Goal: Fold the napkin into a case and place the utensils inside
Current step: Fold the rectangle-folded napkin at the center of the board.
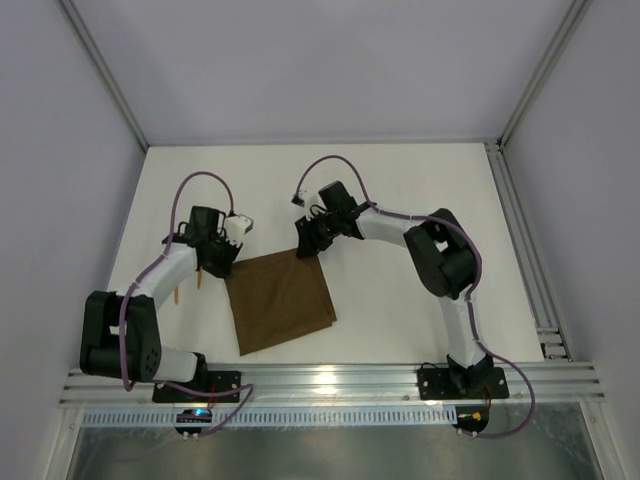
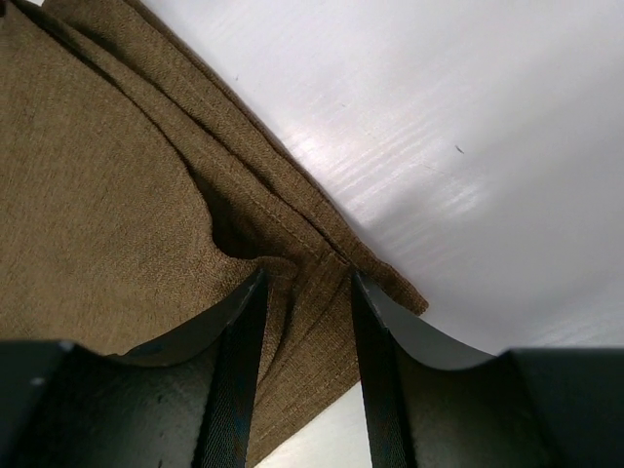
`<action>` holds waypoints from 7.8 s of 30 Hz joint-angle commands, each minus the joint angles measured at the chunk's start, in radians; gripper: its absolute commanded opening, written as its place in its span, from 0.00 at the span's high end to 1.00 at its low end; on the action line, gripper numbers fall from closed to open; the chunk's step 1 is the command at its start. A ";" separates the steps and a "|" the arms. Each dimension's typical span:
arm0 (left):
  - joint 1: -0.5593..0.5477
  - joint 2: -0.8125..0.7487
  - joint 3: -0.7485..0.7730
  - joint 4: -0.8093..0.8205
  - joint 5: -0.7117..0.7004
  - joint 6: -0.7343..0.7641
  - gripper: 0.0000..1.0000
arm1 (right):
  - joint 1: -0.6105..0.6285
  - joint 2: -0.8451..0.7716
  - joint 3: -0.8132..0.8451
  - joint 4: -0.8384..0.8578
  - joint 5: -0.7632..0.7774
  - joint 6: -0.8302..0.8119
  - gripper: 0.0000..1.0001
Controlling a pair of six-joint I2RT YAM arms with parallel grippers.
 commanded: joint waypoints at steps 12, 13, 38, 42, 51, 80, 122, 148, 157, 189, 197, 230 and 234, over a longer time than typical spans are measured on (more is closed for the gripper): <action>0.008 0.097 0.042 0.024 -0.062 -0.049 1.00 | 0.036 0.067 0.094 -0.010 0.013 0.001 0.59; 0.008 0.095 0.042 0.024 -0.062 -0.050 1.00 | 0.036 0.070 0.093 -0.010 0.016 0.004 0.59; 0.015 0.002 0.100 -0.023 0.021 -0.049 1.00 | 0.013 -0.262 -0.150 0.158 0.022 0.109 0.97; 0.015 -0.004 0.111 -0.034 0.028 -0.044 1.00 | 0.004 -0.299 -0.196 0.160 0.032 0.105 0.97; 0.015 0.034 0.108 -0.010 -0.137 -0.073 1.00 | -0.005 -0.255 -0.168 0.174 0.069 0.167 0.62; 0.067 0.056 0.138 -0.095 0.160 -0.069 0.97 | -0.018 -0.022 -0.076 0.030 0.128 0.271 0.84; 0.006 -0.087 0.318 -0.347 0.439 0.201 1.00 | 0.070 -0.012 0.100 0.452 -0.696 -0.247 0.06; 0.012 -0.084 0.267 -0.243 0.361 0.155 1.00 | 0.024 0.046 0.166 -0.285 -0.529 -0.483 0.67; 0.017 -0.054 0.259 -0.217 0.352 0.148 1.00 | -0.054 0.014 0.108 -0.251 -0.474 -0.410 0.80; 0.029 0.043 0.253 0.058 0.243 -0.102 1.00 | -0.085 -0.169 0.082 -0.464 -0.129 -0.088 0.97; 0.020 0.169 0.296 0.127 0.188 -0.184 1.00 | -0.130 -0.107 0.128 -0.467 0.032 -0.005 0.97; -0.061 0.116 0.378 -0.154 0.026 -0.122 0.38 | -0.148 -0.595 -0.346 0.094 0.570 -0.040 0.34; -0.066 0.022 0.237 -0.365 0.164 -0.015 0.36 | -0.157 -0.805 -0.580 0.207 0.261 0.045 0.23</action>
